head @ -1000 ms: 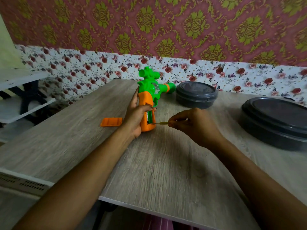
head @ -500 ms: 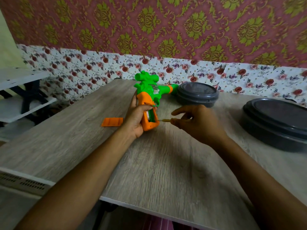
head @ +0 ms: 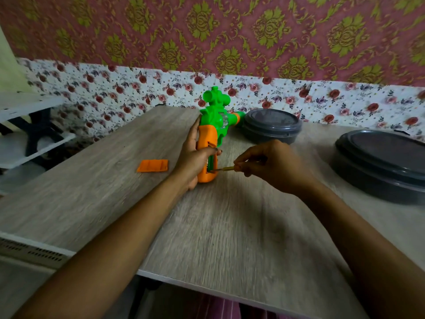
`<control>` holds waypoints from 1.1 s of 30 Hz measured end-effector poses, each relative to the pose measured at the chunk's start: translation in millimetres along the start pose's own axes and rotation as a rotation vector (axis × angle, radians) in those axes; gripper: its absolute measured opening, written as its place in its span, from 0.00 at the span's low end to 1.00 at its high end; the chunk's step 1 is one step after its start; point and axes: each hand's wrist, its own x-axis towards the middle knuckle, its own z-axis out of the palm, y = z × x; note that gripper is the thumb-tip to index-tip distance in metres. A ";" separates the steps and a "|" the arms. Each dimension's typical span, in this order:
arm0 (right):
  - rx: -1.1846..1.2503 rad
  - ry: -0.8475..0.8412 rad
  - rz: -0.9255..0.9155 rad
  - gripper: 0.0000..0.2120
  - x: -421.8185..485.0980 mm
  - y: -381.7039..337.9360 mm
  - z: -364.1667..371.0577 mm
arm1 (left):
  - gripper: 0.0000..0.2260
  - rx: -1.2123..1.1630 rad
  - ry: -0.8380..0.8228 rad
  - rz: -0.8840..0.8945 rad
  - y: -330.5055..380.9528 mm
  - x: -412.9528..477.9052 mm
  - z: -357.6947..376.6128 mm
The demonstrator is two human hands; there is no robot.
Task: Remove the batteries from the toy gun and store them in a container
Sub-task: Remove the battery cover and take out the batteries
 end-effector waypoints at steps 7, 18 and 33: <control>0.033 0.056 0.004 0.10 5.9 -0.5 10.6 | 0.40 -0.041 0.013 -0.016 0.3 1.7 -2.6; 0.199 0.257 0.071 0.09 -1.4 -8.9 20.7 | 0.24 -0.430 0.105 -0.155 4.0 10.0 -7.5; 0.336 0.427 0.253 0.03 1.6 1.6 14.9 | 0.17 -0.605 0.151 -0.228 9.0 9.1 -8.1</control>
